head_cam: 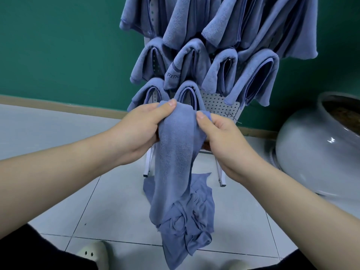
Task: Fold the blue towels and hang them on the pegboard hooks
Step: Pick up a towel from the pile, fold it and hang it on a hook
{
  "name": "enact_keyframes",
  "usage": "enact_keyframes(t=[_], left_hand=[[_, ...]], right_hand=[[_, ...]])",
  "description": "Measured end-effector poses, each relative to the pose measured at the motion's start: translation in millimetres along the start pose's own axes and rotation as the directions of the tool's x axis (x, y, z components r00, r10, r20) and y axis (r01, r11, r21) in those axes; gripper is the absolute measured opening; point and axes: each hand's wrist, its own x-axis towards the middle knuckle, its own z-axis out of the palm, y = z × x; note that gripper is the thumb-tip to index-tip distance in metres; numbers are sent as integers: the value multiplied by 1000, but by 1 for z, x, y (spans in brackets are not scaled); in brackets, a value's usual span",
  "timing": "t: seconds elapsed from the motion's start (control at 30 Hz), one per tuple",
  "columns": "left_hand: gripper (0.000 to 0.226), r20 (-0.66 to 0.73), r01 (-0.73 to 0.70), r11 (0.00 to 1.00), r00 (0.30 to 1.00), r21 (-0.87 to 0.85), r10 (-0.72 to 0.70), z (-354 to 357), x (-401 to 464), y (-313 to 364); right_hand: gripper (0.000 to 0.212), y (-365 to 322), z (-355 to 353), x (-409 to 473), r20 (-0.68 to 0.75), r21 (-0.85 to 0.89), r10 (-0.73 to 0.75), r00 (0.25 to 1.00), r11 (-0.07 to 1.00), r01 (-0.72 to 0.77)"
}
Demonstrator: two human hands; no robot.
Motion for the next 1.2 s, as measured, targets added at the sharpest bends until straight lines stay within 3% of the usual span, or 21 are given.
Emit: enact_keyframes(t=[0.17,0.3,0.5,0.63,0.73,0.83,0.93,1.13,1.2], left_hand=[[42,-135,3,999,991,-34,-8,-7,5,6],[35,-99,-7,999,995,32,10,-9,4,9],[5,-211,-30,998,977,60,42,-20,9,7],[15,-209,14,992,978,125,12,-26,12,7],[37,-148,65,960,989,273,-25,-27,10,4],[26,-177,45,873,983,486,48,-29,9,-1],[16,-213,14,829,969,559,128,-30,10,-4],[22,-347,25,861,921,508,177,-46,20,-6],[15,-377,20,898,911,440,165,-49,22,-8]], right_hand=[[39,-12,-14,4,-43,255,36,998,967,-24],[42,-20,-22,4,-57,244,-13,998,969,26],[40,-31,-38,7,-191,325,-38,981,940,99],[42,-32,-49,10,-214,308,-45,976,945,111],[43,-31,-53,11,-233,323,-57,971,937,132],[46,-30,-55,12,-253,324,-66,965,934,149],[43,-31,-56,11,-249,312,-63,966,939,142],[48,-38,-64,4,-261,283,-55,964,950,132],[51,-39,-66,4,-272,306,-44,961,943,129]])
